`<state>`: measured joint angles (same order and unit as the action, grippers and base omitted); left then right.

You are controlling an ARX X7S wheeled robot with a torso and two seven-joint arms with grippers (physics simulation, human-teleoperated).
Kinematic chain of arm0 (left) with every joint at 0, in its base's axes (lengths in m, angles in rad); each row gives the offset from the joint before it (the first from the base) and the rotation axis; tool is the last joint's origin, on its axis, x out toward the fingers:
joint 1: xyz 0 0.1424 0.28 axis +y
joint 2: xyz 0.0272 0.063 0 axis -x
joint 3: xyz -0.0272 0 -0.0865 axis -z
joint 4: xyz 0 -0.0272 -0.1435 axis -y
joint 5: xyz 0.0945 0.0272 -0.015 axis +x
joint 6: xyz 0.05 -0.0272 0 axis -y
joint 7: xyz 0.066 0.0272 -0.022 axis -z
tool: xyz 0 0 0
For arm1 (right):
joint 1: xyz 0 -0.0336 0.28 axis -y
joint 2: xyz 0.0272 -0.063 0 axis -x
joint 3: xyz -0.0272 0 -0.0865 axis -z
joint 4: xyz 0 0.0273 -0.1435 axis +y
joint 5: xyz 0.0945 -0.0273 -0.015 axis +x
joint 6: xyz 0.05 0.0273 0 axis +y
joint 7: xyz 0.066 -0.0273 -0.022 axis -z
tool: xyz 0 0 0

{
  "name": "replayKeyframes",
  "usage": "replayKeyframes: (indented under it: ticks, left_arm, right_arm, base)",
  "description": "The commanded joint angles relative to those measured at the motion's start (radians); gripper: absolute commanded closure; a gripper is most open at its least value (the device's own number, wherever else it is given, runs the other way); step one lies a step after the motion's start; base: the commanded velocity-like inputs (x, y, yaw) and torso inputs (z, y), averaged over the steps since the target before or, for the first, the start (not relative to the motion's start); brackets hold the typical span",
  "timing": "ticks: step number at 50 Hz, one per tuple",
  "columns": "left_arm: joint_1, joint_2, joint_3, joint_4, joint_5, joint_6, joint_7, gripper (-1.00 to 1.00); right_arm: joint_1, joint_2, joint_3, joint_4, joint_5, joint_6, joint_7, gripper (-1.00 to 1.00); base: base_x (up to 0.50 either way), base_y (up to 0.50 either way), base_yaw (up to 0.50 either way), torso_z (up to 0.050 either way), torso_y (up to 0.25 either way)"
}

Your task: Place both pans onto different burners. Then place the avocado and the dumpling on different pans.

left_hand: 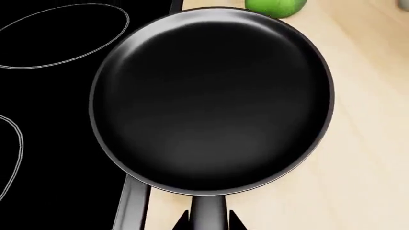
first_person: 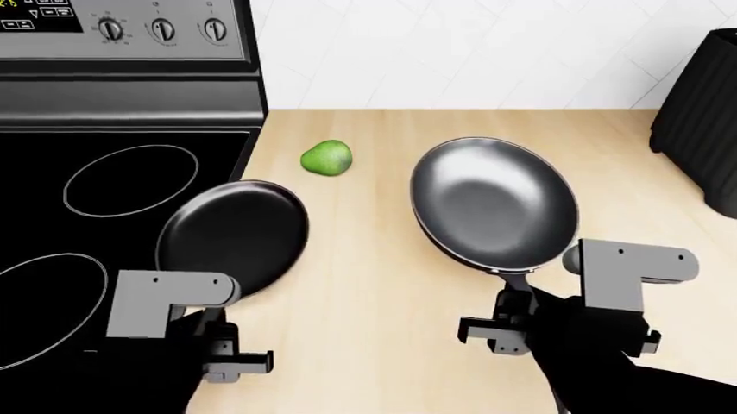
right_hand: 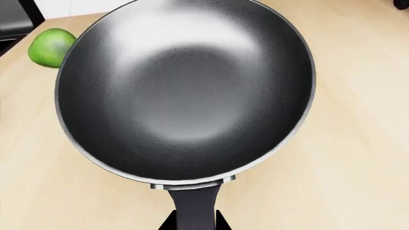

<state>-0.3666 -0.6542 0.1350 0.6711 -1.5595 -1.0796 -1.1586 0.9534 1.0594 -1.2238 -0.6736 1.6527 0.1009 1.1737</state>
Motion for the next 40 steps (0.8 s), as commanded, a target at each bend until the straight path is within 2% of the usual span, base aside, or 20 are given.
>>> replayKeyframes:
  ticks: [1, 19, 30, 40]
  left_arm:
    - [-0.125, -0.047, -0.031, 0.074, -0.106, -0.005, -0.1, 1.0]
    - [-0.221, -0.116, -0.021, 0.158, -0.277, 0.018, -0.217, 1.0]
    - [-0.128, -0.125, -0.085, 0.196, -0.21, 0.033, -0.148, 1.0]
    - [-0.11, -0.13, -0.099, 0.201, -0.198, 0.042, -0.132, 1.0]
  right_arm:
    - [0.03, 0.006, 0.045, -0.005, -0.025, 0.002, -0.015, 1.0]
    - [0.034, 0.025, 0.055, -0.052, -0.07, 0.002, -0.041, 1.0]
    - [0.051, 0.022, 0.058, -0.074, -0.069, 0.023, -0.016, 1.0]
    - [0.046, 0.023, 0.065, -0.082, -0.079, 0.009, -0.024, 1.0]
  base:
    - [0.0, 0.0, 0.0, 0.0, 0.01]
    - [0.0, 0.0, 0.0, 0.001, 0.003]
    - [-0.45, 0.09, 0.0, 0.001, 0.003]
    - [-0.02, 0.0, 0.0, 0.001, 0.002]
